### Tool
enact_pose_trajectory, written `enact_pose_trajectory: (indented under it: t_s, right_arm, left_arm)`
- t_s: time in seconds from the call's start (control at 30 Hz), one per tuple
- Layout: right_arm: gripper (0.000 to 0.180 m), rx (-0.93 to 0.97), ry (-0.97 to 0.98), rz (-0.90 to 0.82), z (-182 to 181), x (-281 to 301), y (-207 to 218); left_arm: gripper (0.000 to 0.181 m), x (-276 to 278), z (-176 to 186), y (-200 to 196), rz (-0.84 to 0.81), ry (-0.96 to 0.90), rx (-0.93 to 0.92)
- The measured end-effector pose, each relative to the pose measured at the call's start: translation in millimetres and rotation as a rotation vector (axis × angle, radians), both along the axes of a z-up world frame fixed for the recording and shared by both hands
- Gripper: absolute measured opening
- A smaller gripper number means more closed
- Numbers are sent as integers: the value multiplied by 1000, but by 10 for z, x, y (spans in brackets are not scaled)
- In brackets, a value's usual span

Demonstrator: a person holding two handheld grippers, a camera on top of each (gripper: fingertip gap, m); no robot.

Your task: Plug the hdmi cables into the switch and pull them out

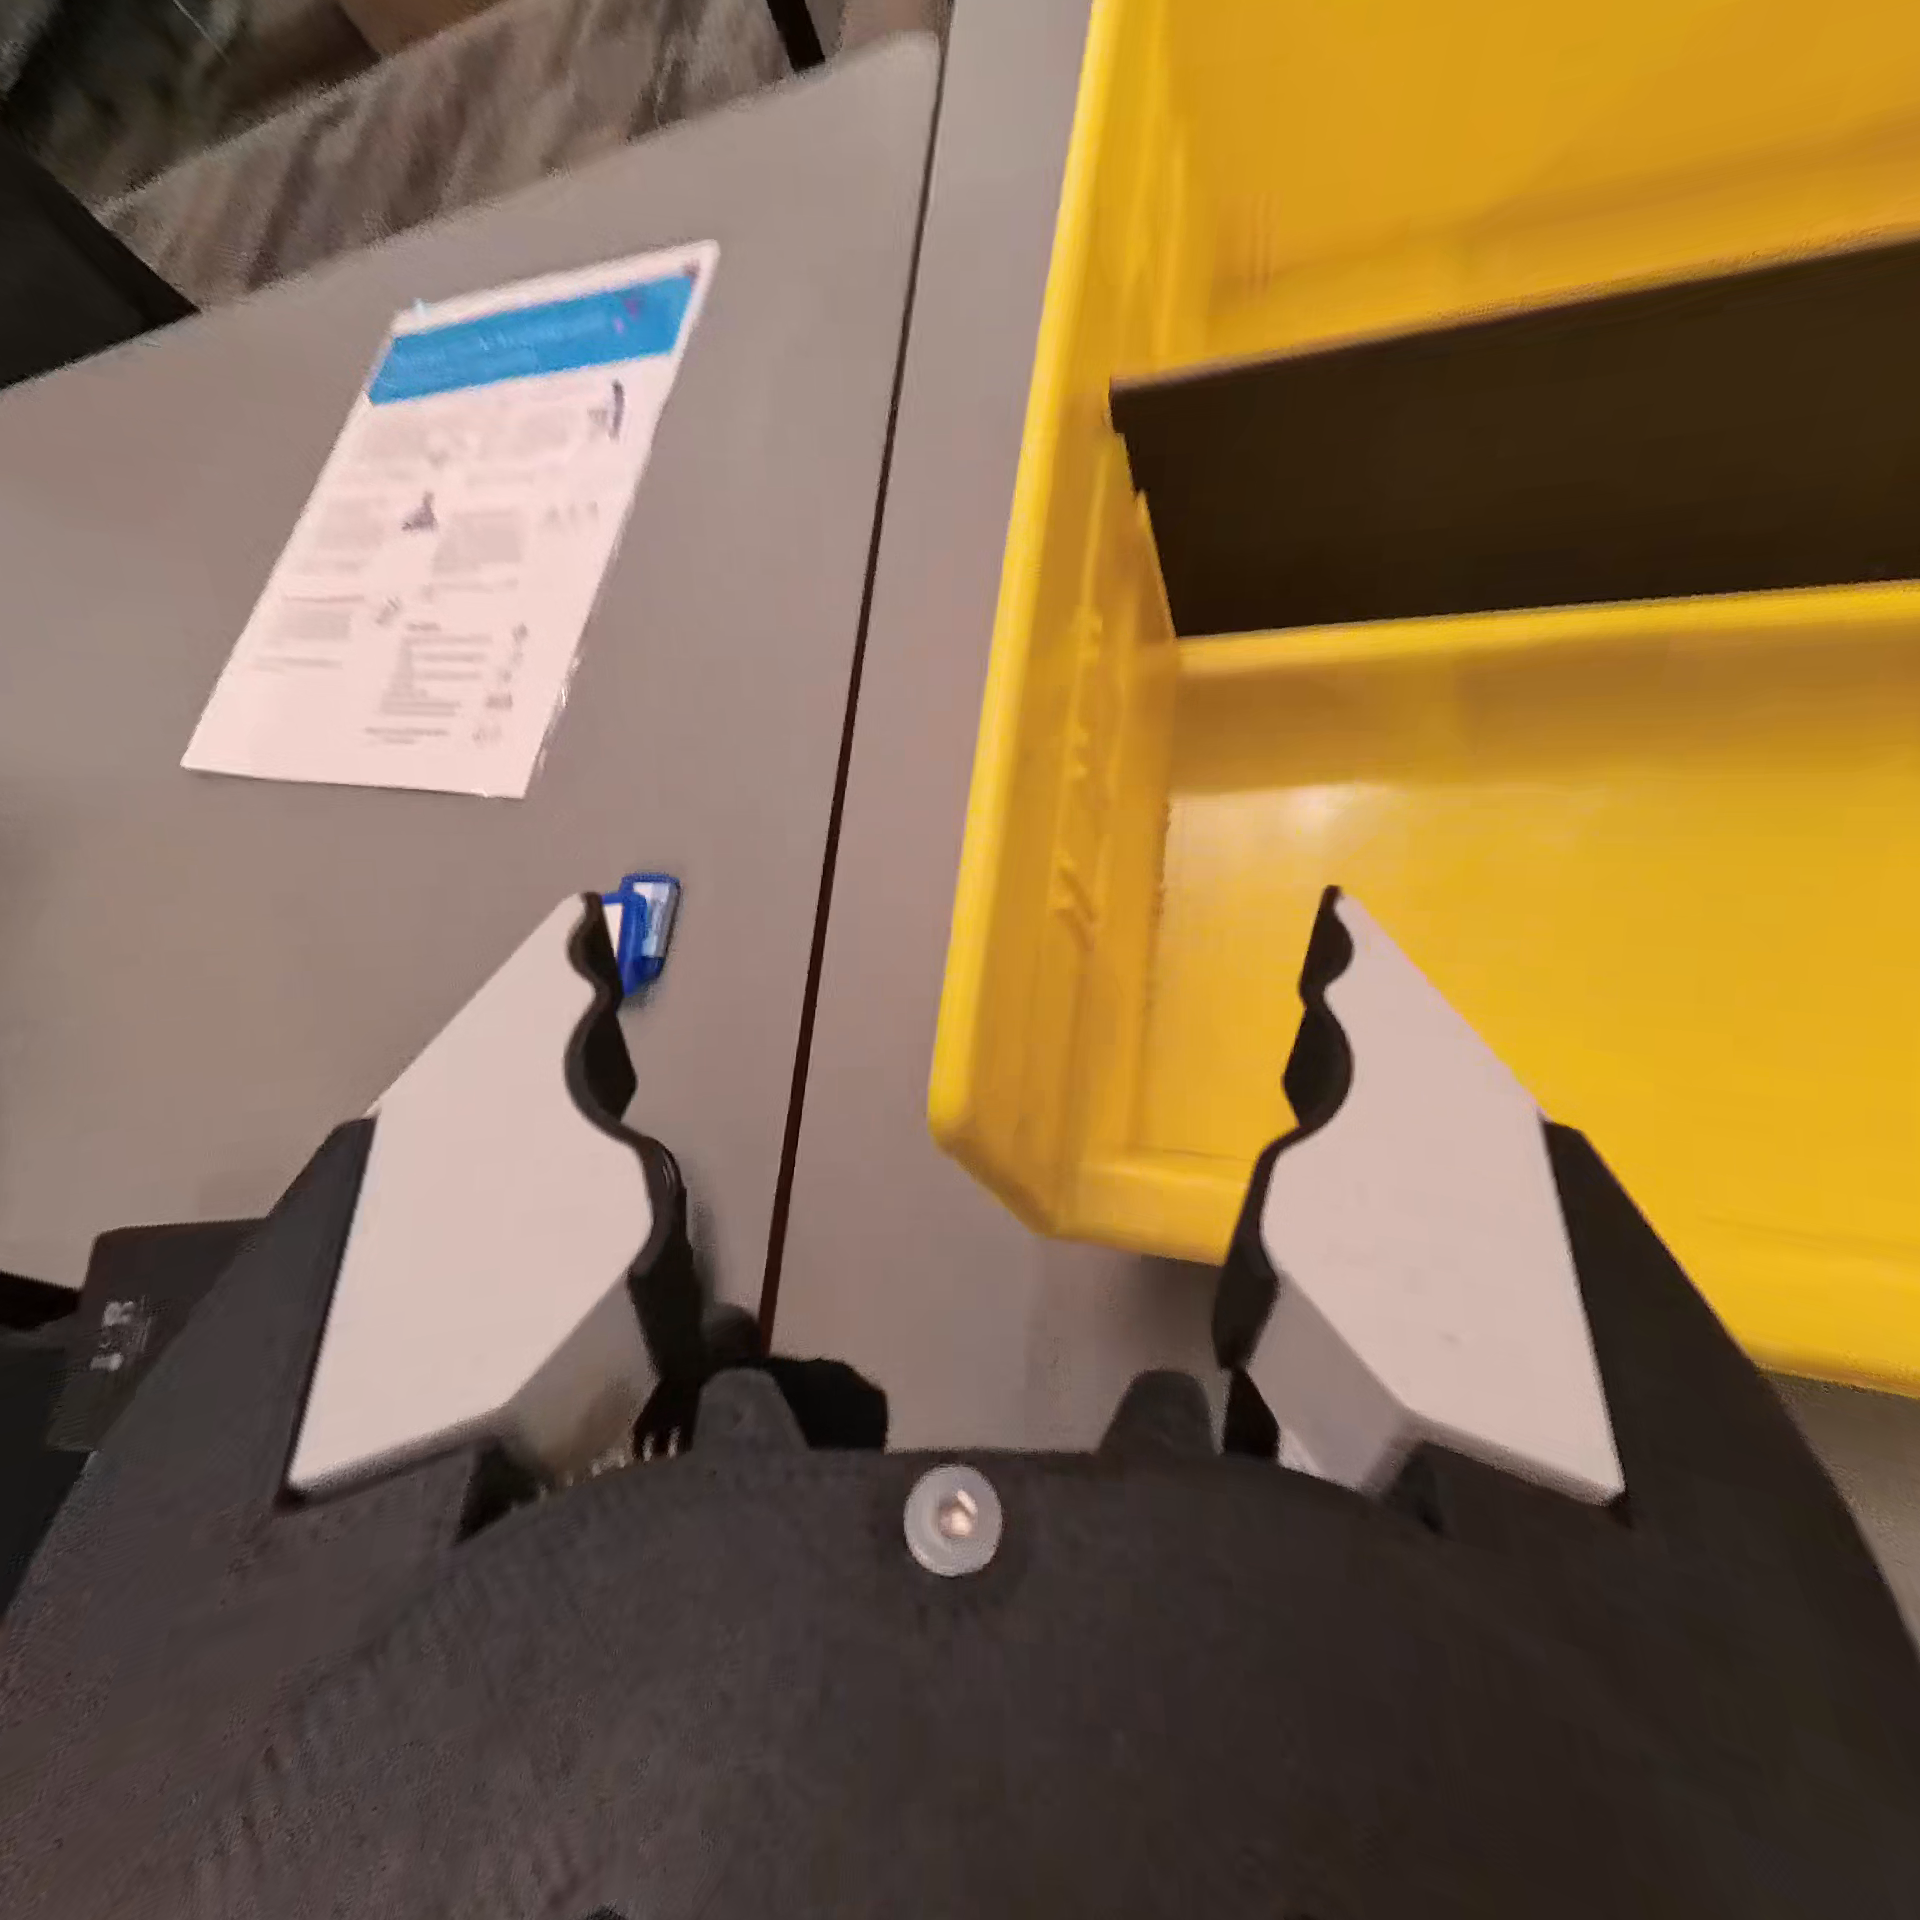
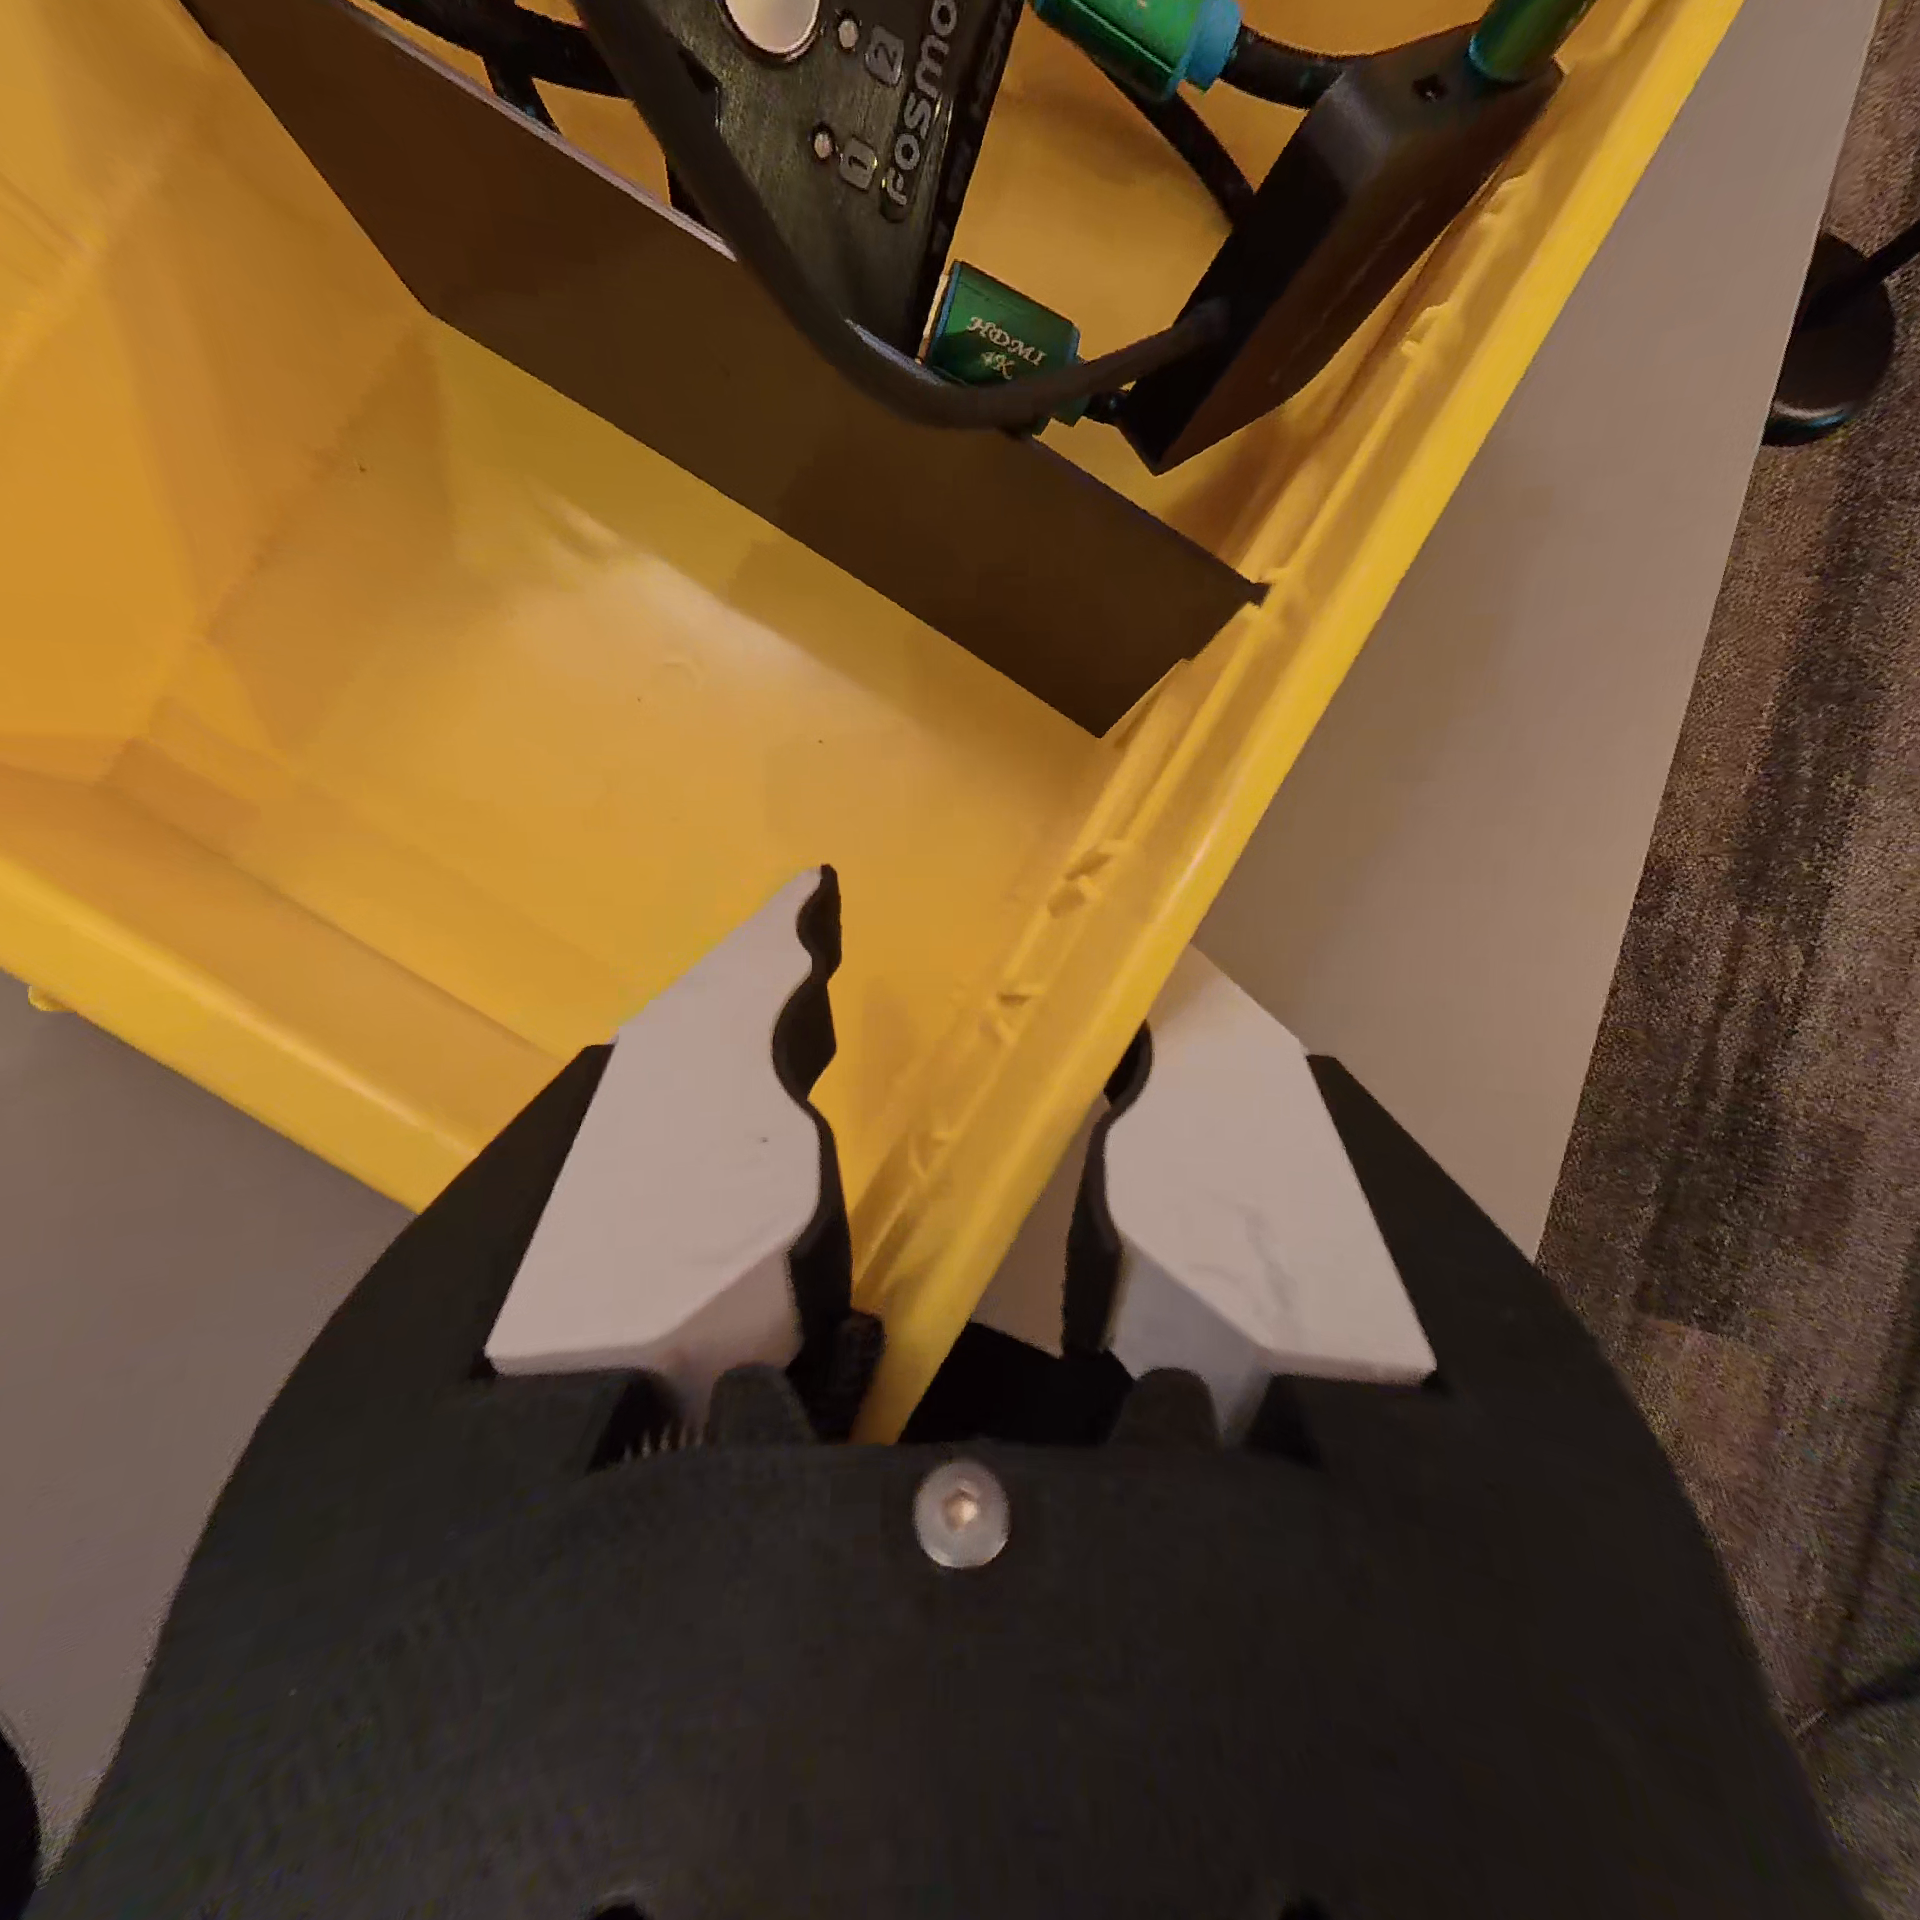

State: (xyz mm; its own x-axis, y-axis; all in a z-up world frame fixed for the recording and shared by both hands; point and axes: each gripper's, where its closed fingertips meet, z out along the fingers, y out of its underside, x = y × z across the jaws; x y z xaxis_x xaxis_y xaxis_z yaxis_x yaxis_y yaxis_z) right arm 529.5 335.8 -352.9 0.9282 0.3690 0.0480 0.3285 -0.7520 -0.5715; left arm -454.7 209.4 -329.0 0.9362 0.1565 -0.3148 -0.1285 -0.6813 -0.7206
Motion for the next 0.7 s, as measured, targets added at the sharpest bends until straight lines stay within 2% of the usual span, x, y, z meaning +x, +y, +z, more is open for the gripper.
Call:
enact_pose_trajectory:
  t_s: [0.07,0.2,0.27,0.4,0.6,0.7]
  right_arm:
    - [43,-7,2,-5,-1,-1,-5]
    - [42,-20,-5,-9,-5,-31,-38]
    - [42,-21,-4,-9,-5,-57,-60]
    - [39,-33,0,1,-10,-131,-130]
    - [35,-38,13,30,-11,-351,-260]
    - [35,-38,11,45,-9,-472,-331]
  left_arm:
    - [110,13,-14,37,-14,-21,27]
    - [55,137,-65,75,-80,-93,12]
    - [41,159,-67,90,-104,-61,2]
    - [23,160,-78,104,-112,-42,1]
    - [4,359,-99,108,-200,-209,36]
    - [2,396,-100,105,-217,-248,55]
